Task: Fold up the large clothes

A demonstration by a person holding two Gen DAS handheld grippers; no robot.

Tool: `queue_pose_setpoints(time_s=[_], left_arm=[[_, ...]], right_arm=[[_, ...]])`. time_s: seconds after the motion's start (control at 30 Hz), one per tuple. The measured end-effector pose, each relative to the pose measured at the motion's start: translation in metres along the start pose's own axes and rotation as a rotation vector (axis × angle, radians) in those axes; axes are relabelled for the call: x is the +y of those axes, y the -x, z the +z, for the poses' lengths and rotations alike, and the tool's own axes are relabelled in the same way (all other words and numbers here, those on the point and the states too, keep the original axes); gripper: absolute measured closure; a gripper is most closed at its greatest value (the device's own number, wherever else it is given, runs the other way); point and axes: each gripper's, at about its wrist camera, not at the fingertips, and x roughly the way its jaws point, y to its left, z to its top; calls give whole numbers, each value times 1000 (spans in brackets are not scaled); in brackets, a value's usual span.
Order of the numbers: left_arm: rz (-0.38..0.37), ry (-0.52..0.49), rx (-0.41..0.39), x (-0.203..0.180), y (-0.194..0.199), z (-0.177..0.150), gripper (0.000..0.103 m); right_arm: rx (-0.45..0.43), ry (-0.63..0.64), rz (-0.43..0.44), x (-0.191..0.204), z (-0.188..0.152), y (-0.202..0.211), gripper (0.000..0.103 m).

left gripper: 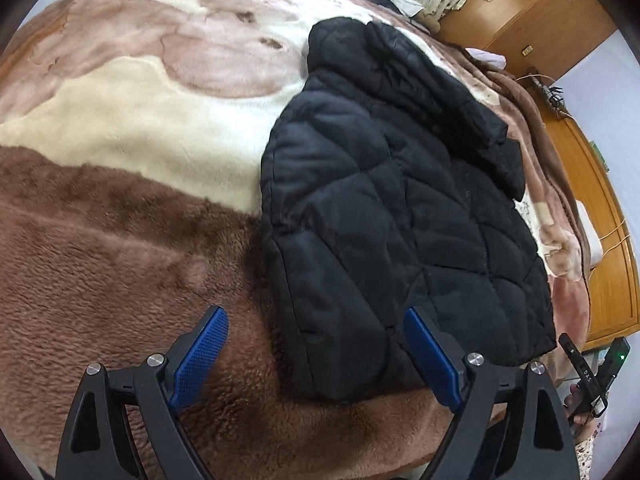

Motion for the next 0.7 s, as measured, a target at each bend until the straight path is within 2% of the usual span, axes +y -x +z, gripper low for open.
queue_pose_setpoints(time_s=[0.13,0.27,0.3,0.33,0.37,0.43,0.47,0.57,0.7], left_arm=[[1,8,5,-4,-12,-7,14],[-8,-4,1,-10,-16,-11,16],[1,-3,4,-11,-17,-11,19],[2,-12,6,-13,-17,-12,27],[-5,-15,12,-14,-17,-13,40],[-6,-20,14,-18,-15,-12,51],[6,-22,8,-18,-13,-12,63],[-9,-30,-12,-21,-3,-11,74],[-45,-42,-56,-30,22,-7,80]], right_arm=[[31,-11,31,6,-3,-14,45],[43,33,0,16,-5,-21,45],[43,28,1,16,-5,-20,45],[45,18,1,16,-6,-20,45],[50,11,1,16,-6,-19,51],[48,11,-7,18,-5,-17,65],[44,13,-8,18,-4,-16,72],[29,22,12,20,-1,-7,83],[-42,28,40,28,9,16,88]])
